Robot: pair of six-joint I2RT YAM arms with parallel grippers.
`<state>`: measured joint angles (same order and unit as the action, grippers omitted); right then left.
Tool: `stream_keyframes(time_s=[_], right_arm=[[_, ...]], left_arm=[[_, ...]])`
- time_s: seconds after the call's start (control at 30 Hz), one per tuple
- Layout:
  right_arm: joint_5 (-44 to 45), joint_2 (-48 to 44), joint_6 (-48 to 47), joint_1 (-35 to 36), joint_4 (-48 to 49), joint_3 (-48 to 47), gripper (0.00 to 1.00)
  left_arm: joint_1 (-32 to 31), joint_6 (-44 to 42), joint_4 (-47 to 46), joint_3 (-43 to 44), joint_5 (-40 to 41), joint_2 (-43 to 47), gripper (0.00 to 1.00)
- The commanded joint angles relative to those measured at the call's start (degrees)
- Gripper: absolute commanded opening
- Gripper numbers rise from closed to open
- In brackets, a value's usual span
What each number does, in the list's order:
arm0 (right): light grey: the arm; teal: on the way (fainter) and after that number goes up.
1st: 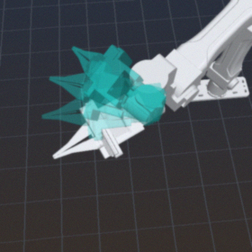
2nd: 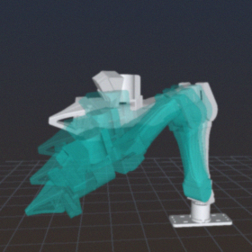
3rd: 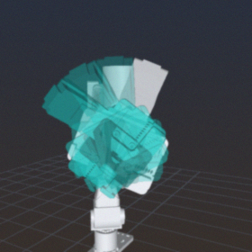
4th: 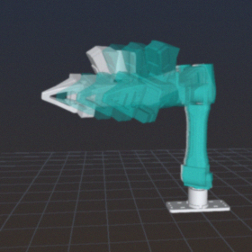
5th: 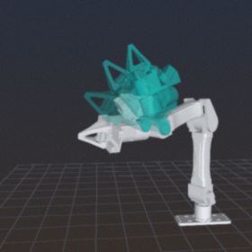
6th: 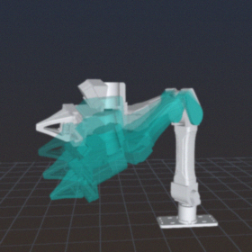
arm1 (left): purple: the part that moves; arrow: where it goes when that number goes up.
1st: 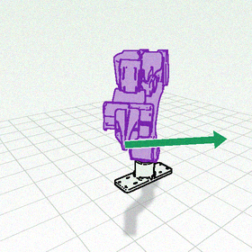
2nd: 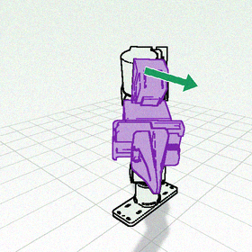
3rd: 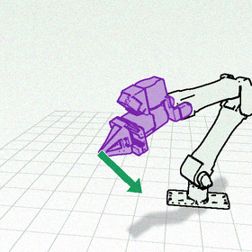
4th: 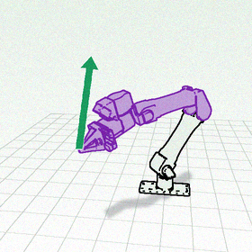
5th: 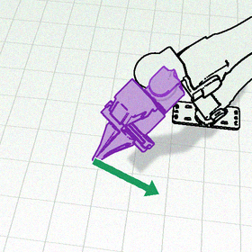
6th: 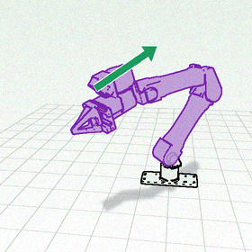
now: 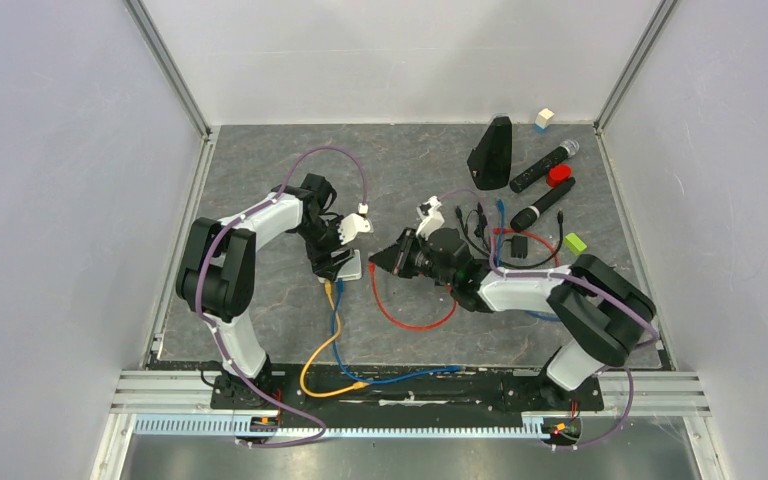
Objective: Pull the plug from the switch port
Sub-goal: Place the connector at the center of the board.
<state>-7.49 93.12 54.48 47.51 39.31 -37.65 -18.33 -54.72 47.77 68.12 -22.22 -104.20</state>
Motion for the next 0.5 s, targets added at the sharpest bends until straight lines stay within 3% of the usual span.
stream_keyframes(time_s=[0.0, 0.2, 0.47], right_arm=[[9.40, -5.47, -6.01, -1.40, -5.19, -2.38, 0.00], [11.16, -3.67, -8.42, -3.99, -7.21, -6.71, 0.00], [5.17, 10.68, -5.59, -5.67, -5.22, -12.67, 0.00]], left_arm=[[0.22, 1.80, -0.04, -0.79, -0.81, 0.88, 0.60], [0.22, 1.62, 0.00, -0.79, -1.09, 1.02, 0.60], [0.31, 1.39, 0.15, -0.71, -1.52, 1.10, 0.60]])
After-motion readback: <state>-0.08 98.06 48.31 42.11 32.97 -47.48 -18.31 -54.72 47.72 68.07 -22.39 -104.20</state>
